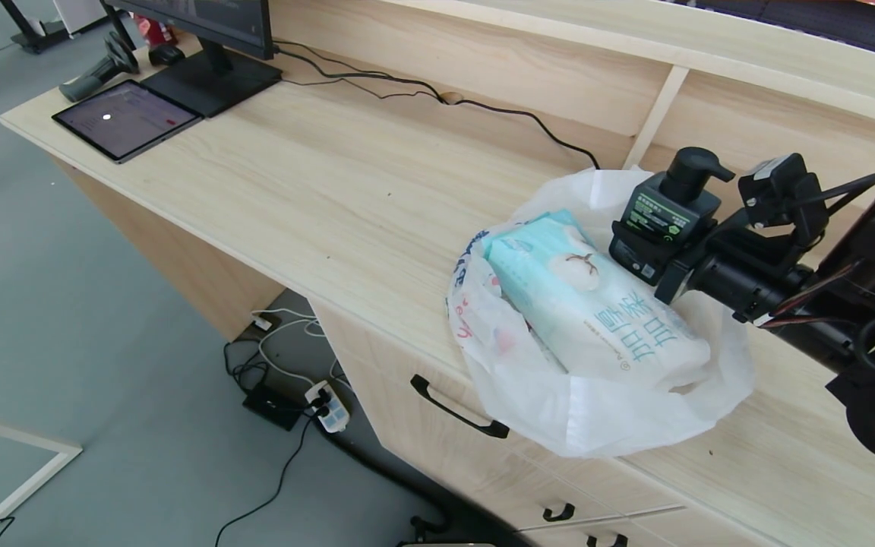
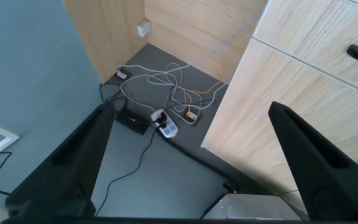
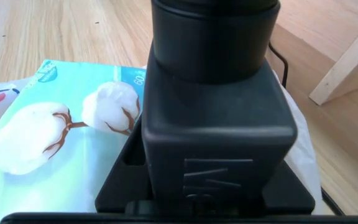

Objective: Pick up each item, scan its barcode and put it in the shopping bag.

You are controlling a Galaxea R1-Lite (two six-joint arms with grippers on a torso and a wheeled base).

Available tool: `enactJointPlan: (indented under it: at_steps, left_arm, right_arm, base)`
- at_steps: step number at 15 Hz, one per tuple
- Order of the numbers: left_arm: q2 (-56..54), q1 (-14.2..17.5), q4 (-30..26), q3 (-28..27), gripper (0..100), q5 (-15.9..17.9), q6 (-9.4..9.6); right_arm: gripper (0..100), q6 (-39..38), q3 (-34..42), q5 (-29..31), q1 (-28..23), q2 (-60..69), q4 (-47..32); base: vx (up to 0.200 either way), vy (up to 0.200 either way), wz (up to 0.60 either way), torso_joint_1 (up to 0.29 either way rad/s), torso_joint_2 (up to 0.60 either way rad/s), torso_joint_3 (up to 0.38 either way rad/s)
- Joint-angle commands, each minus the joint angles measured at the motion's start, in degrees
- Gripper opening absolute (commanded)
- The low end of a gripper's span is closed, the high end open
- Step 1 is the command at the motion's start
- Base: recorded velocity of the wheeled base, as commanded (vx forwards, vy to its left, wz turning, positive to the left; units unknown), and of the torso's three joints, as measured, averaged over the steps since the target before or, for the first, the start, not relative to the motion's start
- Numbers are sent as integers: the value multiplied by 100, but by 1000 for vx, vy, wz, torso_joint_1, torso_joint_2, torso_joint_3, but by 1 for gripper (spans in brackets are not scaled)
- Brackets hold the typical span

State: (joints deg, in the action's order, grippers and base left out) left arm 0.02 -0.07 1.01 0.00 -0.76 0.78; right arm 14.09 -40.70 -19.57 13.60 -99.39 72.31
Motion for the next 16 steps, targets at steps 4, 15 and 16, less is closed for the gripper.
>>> enactJointPlan:
  at_steps: [4,15,16]
  left_arm:
    - [-2,-1,-5,0,100,-4,1]
    - [-2,-1,-5,0,100,-4,1]
    - [-2,-1,-5,0,100,-4,1]
  right_arm:
    - [0,-12,212,-3,-16,-54,72]
    - [100,-29,274,-3,-16,-81,81]
    - [100,-29,274,-3,-16,-81,81]
  base:
    - [0,0,0,0,0,0]
    - [0,0,0,0,0,0]
    - [0,0,0,0,0,0]
